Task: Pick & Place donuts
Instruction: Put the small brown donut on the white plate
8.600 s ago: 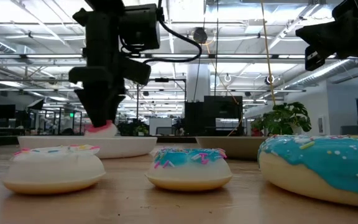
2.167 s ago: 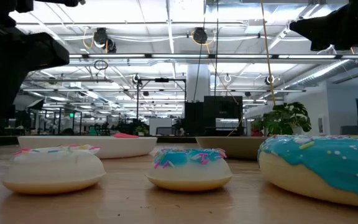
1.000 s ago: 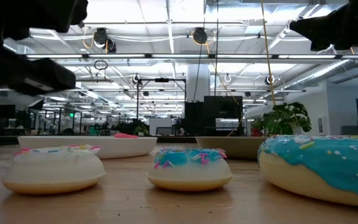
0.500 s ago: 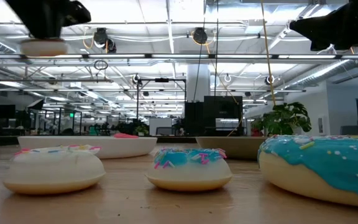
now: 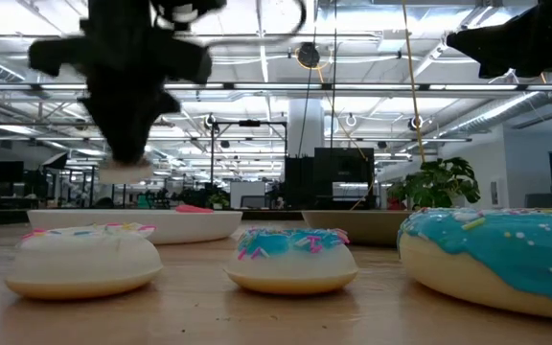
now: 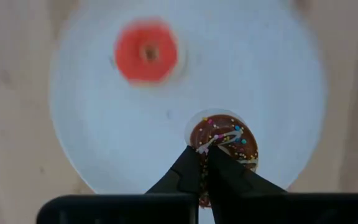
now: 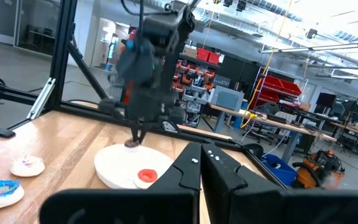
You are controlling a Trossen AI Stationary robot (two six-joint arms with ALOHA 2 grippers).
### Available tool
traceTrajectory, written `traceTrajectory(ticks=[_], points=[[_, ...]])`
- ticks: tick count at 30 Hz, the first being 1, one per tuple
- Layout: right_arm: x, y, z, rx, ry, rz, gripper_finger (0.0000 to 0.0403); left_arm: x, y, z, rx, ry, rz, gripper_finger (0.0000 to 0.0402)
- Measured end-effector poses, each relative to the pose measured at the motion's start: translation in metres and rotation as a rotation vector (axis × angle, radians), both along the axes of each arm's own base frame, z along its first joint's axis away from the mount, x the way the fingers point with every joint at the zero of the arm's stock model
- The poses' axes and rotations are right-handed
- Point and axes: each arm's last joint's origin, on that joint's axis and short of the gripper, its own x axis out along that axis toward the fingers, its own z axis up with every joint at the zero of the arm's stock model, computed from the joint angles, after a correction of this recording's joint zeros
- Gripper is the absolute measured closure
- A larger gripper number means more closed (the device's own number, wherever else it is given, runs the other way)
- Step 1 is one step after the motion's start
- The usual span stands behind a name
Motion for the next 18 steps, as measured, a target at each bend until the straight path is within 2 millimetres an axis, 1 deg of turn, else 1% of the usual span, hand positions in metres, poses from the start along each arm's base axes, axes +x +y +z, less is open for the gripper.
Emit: traceTrajectory(ticks=[4,10,15,18], points=[[0.0,0.0,0.0,0.0,-0.001,0.0,0.0403,0.002,0.015,-0.013,0.008,0.021,0.058,0.039],[0.0,0.0,0.0,0.002,-0.003,0.0,0.0403,-0.003,0.032,-0.029,-0.006,0.036,0.106,0.0371],[0.0,0.0,0.0,0.002,-0.003,0.0,0.0403,-0.009,0.038,-0.044,-0.024,0.04,0.162,0.0367],[0.0,0.0,0.0,0.0,0.0,0.001,0.0403,-0.008,0.04,-0.042,-0.025,0.038,0.194,0.0349]])
